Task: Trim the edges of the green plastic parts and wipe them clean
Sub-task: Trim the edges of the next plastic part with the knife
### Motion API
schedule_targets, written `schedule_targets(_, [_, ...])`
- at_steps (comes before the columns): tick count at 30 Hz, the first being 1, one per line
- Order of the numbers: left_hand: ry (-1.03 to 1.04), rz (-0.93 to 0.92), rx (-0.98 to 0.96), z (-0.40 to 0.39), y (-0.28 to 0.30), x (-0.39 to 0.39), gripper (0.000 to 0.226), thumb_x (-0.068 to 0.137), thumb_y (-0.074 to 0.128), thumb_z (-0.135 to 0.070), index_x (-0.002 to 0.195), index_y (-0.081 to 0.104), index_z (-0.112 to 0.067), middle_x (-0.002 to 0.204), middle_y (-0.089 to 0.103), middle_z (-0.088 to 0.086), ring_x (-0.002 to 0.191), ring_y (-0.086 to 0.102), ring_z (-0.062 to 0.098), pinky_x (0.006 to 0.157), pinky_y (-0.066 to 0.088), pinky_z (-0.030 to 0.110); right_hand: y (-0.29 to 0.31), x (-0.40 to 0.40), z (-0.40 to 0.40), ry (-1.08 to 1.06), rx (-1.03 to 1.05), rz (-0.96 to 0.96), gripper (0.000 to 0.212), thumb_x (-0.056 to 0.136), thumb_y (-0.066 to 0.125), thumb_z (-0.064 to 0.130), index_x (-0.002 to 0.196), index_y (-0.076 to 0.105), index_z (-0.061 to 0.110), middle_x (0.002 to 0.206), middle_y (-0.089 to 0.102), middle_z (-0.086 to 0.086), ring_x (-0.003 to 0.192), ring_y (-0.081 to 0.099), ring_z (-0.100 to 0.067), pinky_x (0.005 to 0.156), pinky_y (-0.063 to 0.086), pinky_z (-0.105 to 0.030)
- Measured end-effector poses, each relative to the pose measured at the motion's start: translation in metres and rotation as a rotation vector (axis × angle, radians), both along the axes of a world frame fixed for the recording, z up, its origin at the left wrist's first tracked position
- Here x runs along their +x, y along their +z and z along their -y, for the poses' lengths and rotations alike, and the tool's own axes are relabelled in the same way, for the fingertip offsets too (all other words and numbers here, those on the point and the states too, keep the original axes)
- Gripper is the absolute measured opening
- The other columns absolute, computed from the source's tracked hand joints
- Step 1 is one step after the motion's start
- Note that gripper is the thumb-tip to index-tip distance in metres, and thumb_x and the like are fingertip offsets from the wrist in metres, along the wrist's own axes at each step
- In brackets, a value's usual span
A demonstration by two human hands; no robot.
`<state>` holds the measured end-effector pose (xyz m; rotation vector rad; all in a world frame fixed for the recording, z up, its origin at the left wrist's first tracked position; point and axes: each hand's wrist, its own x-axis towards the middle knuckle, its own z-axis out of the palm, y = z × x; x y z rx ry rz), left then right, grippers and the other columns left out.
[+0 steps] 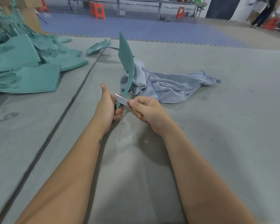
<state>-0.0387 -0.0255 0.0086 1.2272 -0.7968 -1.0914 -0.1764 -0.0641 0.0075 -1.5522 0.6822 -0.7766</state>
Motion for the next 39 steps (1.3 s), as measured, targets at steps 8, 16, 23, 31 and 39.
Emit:
schedule_targets(8, [-0.037,-0.027,-0.039,-0.001,-0.001,0.002,0.084,0.091,-0.003,-0.07,0.055,0.046,-0.012,0.036,0.029,-0.003,0.03,0.019,0.009,0.034,0.015,0.013,-0.005,0.008,-0.001,-0.053,-0.074,-0.076,0.03,0.098,0.057,0.016,0.068,0.057,0.015,0.05,0.041,0.001,0.049,0.033,-0.009,0.051,0.028,-0.022])
schedule_targets(16, [-0.055,0.044,-0.033,-0.001,-0.004,0.004,0.071,0.095,0.015,-0.064,0.056,0.047,-0.016,0.039,0.027,-0.002,0.034,0.018,0.011,0.035,0.017,0.015,-0.01,0.008,0.003,-0.116,-0.095,-0.069,0.032,0.097,0.058,0.018,0.066,0.058,0.017,0.046,0.042,0.008,0.046,0.032,-0.008,0.049,0.027,-0.023])
schedule_targets(23, [-0.041,0.028,-0.021,0.0,-0.002,0.002,0.076,0.097,0.011,-0.062,0.048,0.05,-0.018,0.037,0.025,-0.002,0.031,0.016,0.01,0.034,0.015,0.014,-0.013,0.009,0.005,-0.171,-0.107,-0.011,0.03,0.098,0.057,0.018,0.069,0.059,0.01,0.047,0.039,0.009,0.047,0.032,-0.008,0.048,0.027,-0.021])
schedule_targets(31, [-0.057,0.096,-0.01,-0.006,0.0,0.0,0.076,0.097,0.007,-0.06,0.054,0.044,-0.01,0.037,0.024,-0.001,0.032,0.017,0.011,0.035,0.017,0.017,-0.009,-0.001,0.013,-0.208,0.16,0.323,0.029,0.101,0.051,0.015,0.071,0.055,0.015,0.056,0.038,0.002,0.045,0.03,-0.005,0.043,0.02,-0.018])
schedule_targets(39, [-0.067,0.039,-0.042,-0.004,-0.001,0.0,0.076,0.097,0.006,-0.063,0.052,0.045,-0.014,0.036,0.025,-0.002,0.031,0.017,0.01,0.034,0.016,0.016,-0.011,0.005,0.005,-0.091,-0.145,-0.019,0.029,0.098,0.058,0.017,0.069,0.056,0.015,0.051,0.04,0.002,0.049,0.032,-0.009,0.05,0.028,-0.02])
